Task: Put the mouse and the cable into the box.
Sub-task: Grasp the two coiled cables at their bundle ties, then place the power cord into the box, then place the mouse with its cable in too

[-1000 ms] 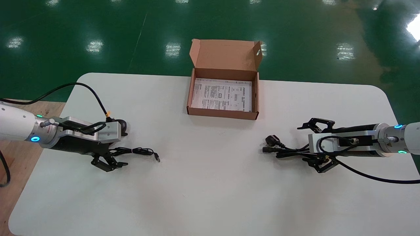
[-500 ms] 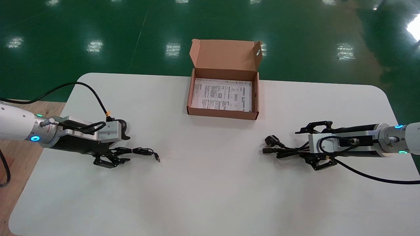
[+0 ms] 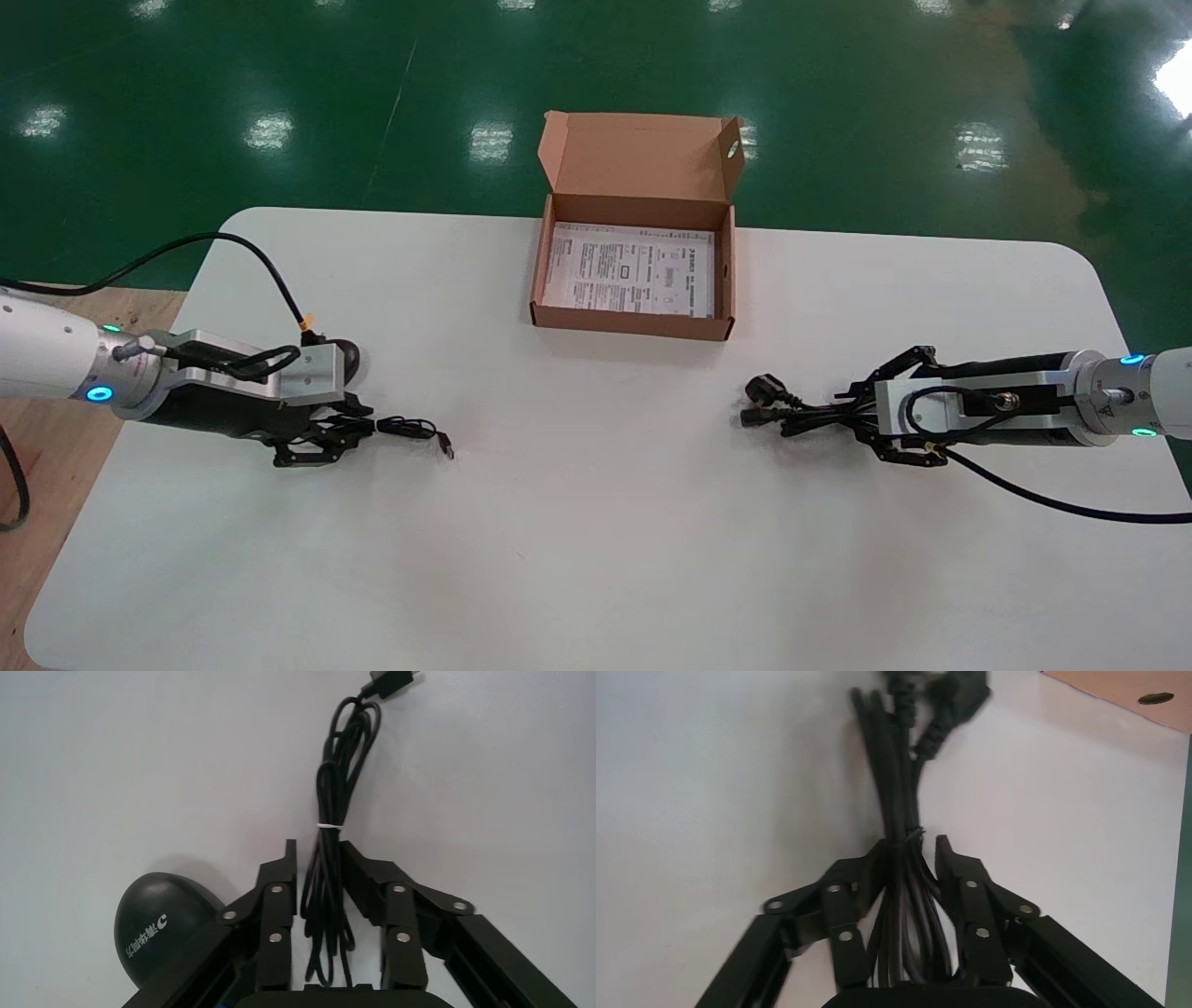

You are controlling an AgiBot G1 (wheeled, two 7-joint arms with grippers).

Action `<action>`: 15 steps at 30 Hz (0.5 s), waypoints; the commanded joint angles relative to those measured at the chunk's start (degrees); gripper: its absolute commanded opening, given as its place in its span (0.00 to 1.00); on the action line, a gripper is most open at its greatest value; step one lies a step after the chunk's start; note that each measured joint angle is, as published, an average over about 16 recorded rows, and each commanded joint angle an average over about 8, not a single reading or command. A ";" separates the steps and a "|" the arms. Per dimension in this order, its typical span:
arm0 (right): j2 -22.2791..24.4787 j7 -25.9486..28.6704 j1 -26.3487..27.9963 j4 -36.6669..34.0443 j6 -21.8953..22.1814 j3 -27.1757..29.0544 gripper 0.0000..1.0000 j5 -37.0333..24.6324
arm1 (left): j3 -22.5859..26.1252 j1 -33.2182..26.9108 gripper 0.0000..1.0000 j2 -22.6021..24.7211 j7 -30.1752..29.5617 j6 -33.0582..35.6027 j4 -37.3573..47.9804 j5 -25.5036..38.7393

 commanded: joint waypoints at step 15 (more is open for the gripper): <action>0.66 -3.17 3.81 6.20 4.57 2.76 0.00 3.51 | -0.64 -10.02 0.00 -1.69 -1.30 0.14 -3.32 -0.56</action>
